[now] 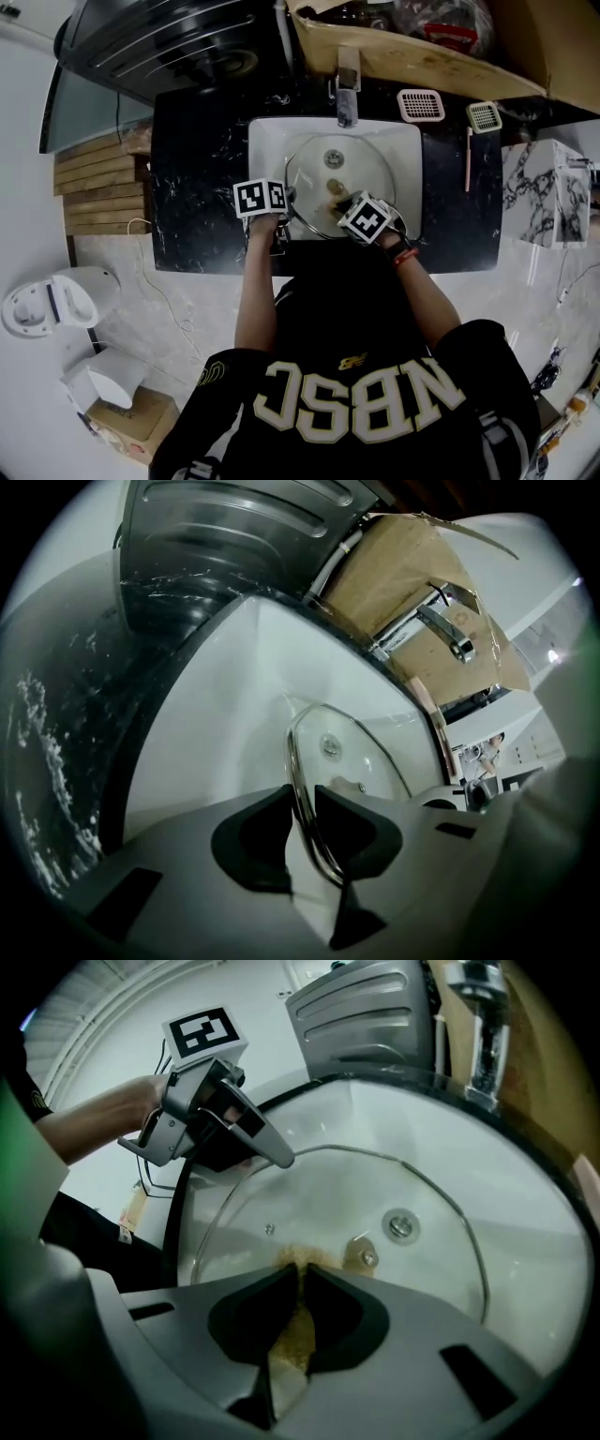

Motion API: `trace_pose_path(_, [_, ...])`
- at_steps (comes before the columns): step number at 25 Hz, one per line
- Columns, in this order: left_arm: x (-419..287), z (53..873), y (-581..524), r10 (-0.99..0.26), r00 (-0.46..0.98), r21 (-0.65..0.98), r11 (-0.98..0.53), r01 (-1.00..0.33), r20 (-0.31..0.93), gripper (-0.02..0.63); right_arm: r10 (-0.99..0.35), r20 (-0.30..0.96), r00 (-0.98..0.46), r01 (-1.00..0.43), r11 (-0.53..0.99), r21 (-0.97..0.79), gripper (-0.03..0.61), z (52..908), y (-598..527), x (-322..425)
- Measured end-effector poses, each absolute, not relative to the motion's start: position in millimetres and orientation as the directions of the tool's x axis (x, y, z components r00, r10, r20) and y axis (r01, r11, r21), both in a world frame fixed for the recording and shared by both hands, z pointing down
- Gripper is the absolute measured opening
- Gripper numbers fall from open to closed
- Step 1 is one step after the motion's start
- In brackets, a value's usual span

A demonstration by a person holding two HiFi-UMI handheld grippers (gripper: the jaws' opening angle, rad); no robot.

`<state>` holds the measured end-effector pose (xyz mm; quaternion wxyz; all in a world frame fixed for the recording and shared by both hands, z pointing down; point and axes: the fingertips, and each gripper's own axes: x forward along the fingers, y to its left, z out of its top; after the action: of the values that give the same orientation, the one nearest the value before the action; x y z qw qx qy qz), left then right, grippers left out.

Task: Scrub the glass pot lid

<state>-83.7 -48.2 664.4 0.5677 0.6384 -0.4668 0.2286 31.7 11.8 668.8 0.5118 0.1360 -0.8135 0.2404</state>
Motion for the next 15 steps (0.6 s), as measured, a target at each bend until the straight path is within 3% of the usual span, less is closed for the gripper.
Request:
trace_pose_path(8, [-89.0,677.0,-39.2,-0.288,0.425,0.465,0.082,-0.882,0.858,0.087,0.061,0.884,-0.463,-0.370,0.893,-0.256,0.041,681.9,-7.2,-26.8])
trace_pose_path(15, [-89.1,678.8,-38.9,-0.278,0.442,0.484,0.105,-0.869,0.853,0.087,-0.034,0.902,-0.431,-0.439,0.881,-0.177,0.043,707.9,-72.3,-28.0])
